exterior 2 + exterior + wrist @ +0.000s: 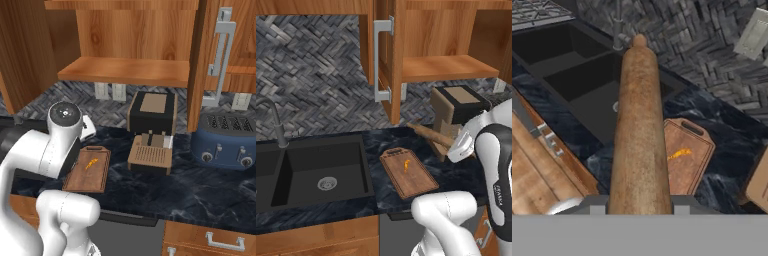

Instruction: Open the cabinet, retrieve the rolling pin, and place it next to the meat on the cutting board to prepare for tenderizing.

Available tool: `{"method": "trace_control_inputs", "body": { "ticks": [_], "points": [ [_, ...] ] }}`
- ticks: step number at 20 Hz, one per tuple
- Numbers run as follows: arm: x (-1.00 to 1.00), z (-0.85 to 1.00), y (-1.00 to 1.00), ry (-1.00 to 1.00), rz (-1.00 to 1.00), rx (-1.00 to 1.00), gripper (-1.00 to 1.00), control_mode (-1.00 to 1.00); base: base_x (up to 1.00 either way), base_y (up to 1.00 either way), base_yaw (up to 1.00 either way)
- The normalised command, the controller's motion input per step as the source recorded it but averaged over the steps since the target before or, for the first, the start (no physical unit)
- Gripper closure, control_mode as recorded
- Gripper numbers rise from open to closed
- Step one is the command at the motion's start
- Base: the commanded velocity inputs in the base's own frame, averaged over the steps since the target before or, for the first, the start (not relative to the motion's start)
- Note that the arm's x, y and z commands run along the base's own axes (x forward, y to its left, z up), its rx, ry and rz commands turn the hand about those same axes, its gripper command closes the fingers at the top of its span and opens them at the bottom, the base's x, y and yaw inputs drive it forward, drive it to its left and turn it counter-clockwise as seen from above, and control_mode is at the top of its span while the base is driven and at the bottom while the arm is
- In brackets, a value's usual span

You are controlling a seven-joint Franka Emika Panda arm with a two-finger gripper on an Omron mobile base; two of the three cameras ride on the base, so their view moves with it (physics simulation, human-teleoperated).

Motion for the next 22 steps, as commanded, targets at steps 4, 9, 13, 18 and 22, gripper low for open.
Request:
{"method": "trace_control_inputs", "body": {
  "ticks": [4, 9, 13, 18, 22],
  "points": [
    [-0.03, -0.45, 0.0, -0.01, 0.09, -0.08, 1.0, -1.0, 0.0, 0.0, 0.0],
    [0.03, -0.39, 0.0, 0.01, 0.09, -0.08, 1.0, -1.0, 0.0, 0.0, 0.0],
    [0.09, -0.34, 0.0, 0.04, 0.11, -0.07, 1.0, -1.0, 0.0, 0.0, 0.0],
    [0.06, -0.38, 0.0, 0.03, 0.11, -0.06, 1.0, -1.0, 0.0, 0.0, 0.0],
    [0.01, -0.44, 0.02, 0.0, 0.14, -0.04, 1.0, -1.0, 0.0, 0.0, 0.0]
  ]
}}
